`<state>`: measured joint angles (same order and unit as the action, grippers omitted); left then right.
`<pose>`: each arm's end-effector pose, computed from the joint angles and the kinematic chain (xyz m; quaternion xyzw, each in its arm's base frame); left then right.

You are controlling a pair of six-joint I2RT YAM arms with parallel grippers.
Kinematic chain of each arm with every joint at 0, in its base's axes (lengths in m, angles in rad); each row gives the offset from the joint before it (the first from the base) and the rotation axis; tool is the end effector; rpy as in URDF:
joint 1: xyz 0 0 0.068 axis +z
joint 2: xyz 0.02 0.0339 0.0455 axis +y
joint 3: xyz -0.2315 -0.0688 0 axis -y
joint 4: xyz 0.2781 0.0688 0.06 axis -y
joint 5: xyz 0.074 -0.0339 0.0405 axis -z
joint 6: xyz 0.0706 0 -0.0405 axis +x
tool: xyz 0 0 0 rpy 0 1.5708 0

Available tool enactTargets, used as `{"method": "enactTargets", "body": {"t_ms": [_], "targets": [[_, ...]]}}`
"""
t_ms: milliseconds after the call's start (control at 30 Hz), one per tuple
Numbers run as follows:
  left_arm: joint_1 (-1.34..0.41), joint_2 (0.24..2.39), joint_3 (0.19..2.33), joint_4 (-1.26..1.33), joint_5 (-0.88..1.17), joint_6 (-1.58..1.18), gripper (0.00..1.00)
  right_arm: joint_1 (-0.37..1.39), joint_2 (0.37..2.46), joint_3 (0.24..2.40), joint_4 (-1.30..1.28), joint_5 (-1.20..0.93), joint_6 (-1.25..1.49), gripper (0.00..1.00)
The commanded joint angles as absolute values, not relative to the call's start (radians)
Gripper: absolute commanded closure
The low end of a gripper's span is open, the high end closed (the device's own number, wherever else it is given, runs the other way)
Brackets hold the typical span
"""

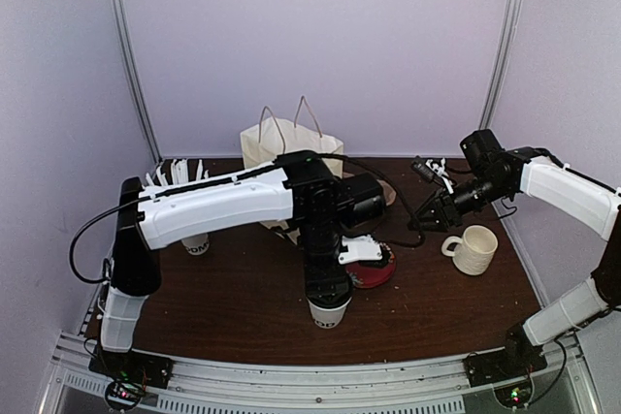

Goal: Pack the takeout coffee

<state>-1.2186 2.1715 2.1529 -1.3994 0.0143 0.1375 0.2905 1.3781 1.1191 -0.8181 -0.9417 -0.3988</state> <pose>0.1550 -0.4246 0.2164 0.6259 0.7762 -0.0454 0.0618 0.2851 0.1448 0.2257 -0.3963 0.7759 0.4275 0.2412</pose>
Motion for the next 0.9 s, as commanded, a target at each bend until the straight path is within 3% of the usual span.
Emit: {"method": "enactTargets", "body": {"t_ms": [0, 300, 867], "targets": [[-1.207, 2.195, 2.158, -1.392, 0.049, 0.140, 0.30, 0.296, 1.364, 1.106, -0.818, -0.945, -0.419, 0.49], [-1.207, 2.216, 2.160, -1.388, 0.055, 0.143, 0.29, 0.296, 1.362, 1.100, -0.815, -0.944, -0.420, 0.49], [-1.199, 2.156, 2.152, -1.334, 0.015, 0.142, 0.19, 0.296, 1.370, 1.107, -0.820, -0.948, -0.420, 0.49]]}}
